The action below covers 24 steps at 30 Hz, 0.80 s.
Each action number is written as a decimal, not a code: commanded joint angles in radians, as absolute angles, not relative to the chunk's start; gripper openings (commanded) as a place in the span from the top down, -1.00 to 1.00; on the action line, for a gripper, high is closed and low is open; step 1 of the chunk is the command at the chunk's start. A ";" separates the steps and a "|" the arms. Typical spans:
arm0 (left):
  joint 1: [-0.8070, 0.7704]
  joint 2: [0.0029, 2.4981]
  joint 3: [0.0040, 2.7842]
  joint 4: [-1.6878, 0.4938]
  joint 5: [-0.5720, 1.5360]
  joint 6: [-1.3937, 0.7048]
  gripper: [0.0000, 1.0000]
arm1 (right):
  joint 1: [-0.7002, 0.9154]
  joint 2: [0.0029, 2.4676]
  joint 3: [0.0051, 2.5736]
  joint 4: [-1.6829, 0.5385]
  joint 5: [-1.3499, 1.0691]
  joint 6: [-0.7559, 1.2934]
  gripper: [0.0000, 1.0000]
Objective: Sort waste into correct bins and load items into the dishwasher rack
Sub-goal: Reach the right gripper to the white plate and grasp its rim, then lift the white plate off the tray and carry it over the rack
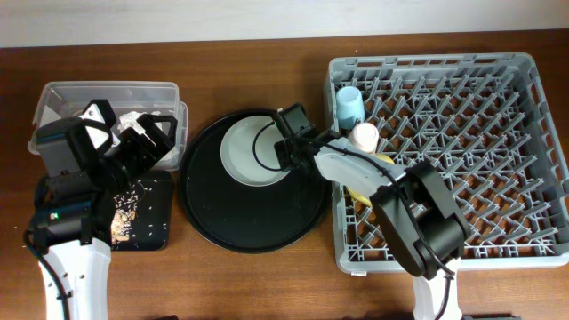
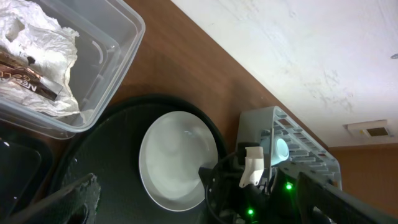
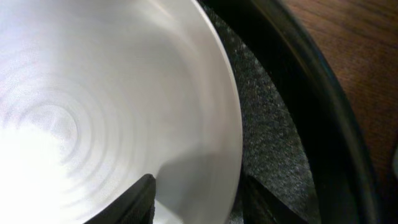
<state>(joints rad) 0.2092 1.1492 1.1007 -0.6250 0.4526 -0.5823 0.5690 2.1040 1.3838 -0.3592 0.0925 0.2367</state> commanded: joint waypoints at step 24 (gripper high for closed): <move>0.212 1.144 1.114 -0.623 0.448 -0.559 -0.98 | 0.563 1.499 1.387 -0.663 -0.075 0.080 0.92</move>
<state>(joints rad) 0.2092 1.1492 1.1007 -0.6247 0.4526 -0.5823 0.5591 1.6478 1.3865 -0.5980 -0.0761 0.1604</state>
